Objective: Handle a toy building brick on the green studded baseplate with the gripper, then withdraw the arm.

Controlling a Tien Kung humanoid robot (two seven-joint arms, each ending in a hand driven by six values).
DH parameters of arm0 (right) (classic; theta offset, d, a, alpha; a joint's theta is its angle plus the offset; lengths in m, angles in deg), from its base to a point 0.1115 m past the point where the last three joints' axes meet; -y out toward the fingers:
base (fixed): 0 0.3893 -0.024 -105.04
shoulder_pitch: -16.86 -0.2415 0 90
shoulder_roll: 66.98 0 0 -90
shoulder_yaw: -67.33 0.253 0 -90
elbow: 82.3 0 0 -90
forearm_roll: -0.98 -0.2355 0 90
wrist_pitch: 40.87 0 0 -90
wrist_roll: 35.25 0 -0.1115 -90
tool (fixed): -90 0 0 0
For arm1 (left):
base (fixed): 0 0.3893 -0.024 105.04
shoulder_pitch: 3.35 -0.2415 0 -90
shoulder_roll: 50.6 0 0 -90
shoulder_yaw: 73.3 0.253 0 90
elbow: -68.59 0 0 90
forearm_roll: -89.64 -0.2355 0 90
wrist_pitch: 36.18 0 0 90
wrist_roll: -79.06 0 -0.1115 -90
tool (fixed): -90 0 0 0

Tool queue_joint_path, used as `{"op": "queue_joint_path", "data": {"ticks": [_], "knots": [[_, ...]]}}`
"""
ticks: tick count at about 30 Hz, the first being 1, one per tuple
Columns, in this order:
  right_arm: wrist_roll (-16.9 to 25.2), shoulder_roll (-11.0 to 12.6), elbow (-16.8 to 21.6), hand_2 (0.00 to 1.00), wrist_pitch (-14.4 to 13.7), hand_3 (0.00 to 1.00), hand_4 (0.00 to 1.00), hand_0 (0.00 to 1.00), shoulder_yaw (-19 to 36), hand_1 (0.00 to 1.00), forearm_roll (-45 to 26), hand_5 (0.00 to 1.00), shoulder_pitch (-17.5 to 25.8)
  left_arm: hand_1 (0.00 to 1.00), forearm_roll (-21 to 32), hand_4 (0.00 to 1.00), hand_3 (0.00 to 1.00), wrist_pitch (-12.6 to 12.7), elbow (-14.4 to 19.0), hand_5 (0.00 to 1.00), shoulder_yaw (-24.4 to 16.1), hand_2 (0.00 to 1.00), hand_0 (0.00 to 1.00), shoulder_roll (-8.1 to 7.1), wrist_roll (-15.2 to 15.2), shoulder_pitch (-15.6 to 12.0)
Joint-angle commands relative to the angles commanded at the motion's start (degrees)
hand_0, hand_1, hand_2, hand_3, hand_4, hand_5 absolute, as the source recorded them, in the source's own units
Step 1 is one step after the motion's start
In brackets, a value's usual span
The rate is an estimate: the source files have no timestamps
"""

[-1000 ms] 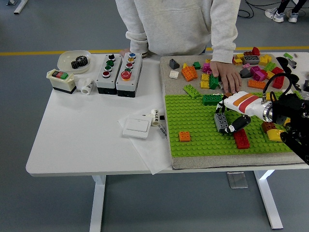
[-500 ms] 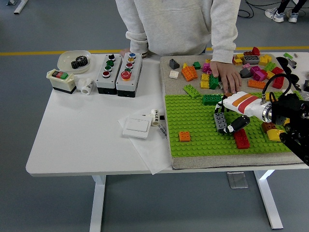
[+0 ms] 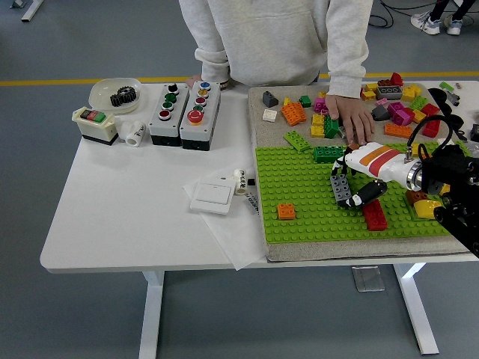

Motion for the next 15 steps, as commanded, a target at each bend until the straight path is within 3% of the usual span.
{"op": "queue_joint_path", "data": {"ticks": [15], "knots": [[0.53,1.62,2.02,0.555,1.29,0.537,0.827,0.628,2.92,0.512,-2.55,0.524,1.32,0.733,-0.48,0.667,0.599,-0.09,-0.04,0.602,-0.33,0.744,0.736,0.07,0.03,-0.18]]}}
